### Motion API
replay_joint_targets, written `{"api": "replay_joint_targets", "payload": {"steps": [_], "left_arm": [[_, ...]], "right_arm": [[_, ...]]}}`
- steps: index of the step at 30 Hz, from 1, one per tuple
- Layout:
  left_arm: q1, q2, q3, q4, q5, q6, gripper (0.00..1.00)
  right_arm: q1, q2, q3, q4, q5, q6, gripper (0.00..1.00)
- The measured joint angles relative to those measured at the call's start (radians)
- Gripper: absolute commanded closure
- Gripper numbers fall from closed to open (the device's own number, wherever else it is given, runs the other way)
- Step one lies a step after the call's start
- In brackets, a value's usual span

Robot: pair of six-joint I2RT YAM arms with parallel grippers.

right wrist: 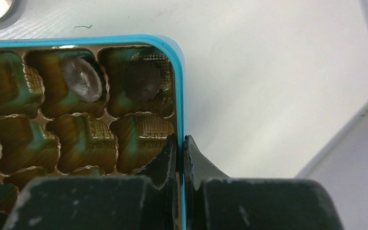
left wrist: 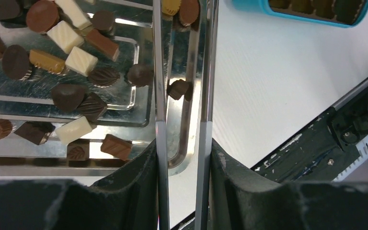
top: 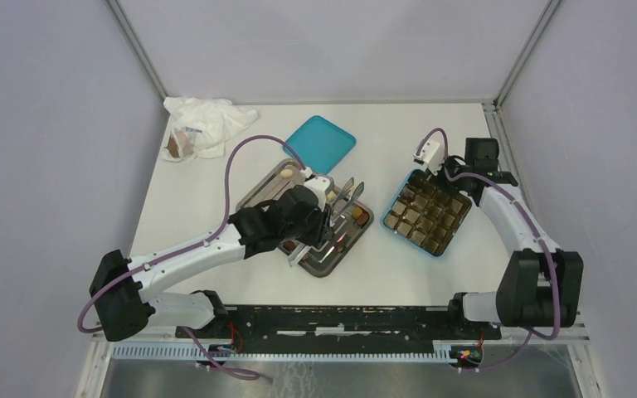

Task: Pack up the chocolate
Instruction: Adjust the packing box at the center of the board, then place the fake chocolate in the packing box.

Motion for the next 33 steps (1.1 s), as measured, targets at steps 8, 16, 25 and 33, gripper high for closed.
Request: {"api": "replay_joint_targets", "payload": {"steps": [8, 16, 25, 33], "left_arm": [[-0.037, 0.039, 0.013, 0.077, 0.074, 0.0, 0.98], [-0.09, 0.232, 0.116, 0.12, 0.128, -0.001, 0.98], [-0.16, 0.401, 0.264, 0.079, 0.1, 0.0, 0.98], [-0.187, 0.475, 0.338, -0.012, 0.025, -0.001, 0.95]], "right_arm": [[0.0, 0.237, 0.065, -0.071, 0.011, 0.058, 0.96], [-0.002, 0.311, 0.071, -0.097, 0.053, 0.101, 0.84], [-0.022, 0.314, 0.072, -0.089, 0.073, 0.129, 0.59], [-0.026, 0.314, 0.072, -0.081, 0.078, 0.135, 0.4]]}}
